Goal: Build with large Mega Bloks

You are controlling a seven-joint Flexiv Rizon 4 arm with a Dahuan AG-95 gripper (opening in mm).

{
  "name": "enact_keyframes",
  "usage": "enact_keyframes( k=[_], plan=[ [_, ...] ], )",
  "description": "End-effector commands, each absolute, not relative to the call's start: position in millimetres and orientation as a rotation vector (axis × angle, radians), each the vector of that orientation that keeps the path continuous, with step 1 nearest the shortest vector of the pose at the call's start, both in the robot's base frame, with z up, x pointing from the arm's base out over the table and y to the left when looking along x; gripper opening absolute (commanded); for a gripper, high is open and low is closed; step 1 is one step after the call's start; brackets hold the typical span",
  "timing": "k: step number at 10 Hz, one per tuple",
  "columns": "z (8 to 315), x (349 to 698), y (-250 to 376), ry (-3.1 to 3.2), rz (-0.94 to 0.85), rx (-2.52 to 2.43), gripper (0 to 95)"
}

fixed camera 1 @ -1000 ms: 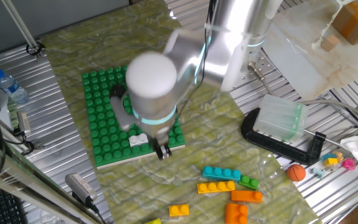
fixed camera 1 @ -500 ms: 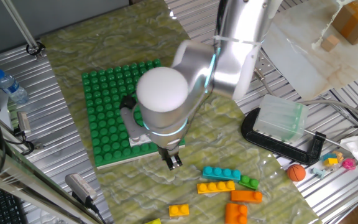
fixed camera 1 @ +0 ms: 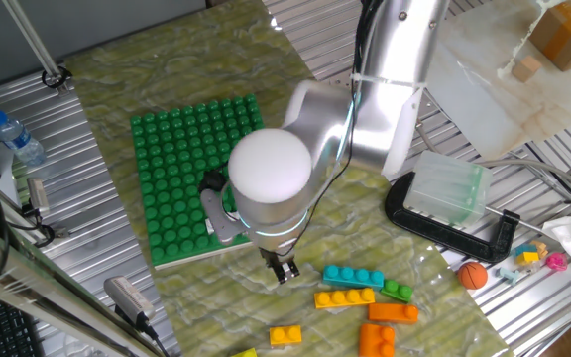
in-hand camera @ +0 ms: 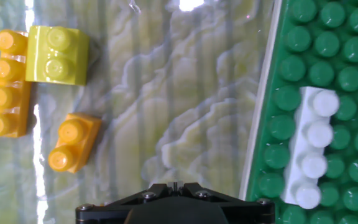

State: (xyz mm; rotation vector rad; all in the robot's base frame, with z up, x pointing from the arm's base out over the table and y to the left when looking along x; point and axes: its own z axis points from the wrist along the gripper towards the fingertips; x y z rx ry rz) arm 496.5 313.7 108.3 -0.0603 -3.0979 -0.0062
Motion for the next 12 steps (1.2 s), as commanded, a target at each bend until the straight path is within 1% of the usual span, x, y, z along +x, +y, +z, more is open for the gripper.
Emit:
enact_keyframes(
  k=[1, 4, 8, 9, 12],
  plan=[
    [109, 495, 312, -3.133, 0.017, -0.069, 0.0],
    [109, 495, 312, -3.139, 0.034, 0.014, 0.0],
    [109, 495, 312, -3.138, 0.005, 0.131, 0.0],
    [109, 493, 314, -3.140, -0.012, 0.134, 19.0],
    [111, 493, 337, -3.150, -0.035, 0.072, 19.0]
  ],
)
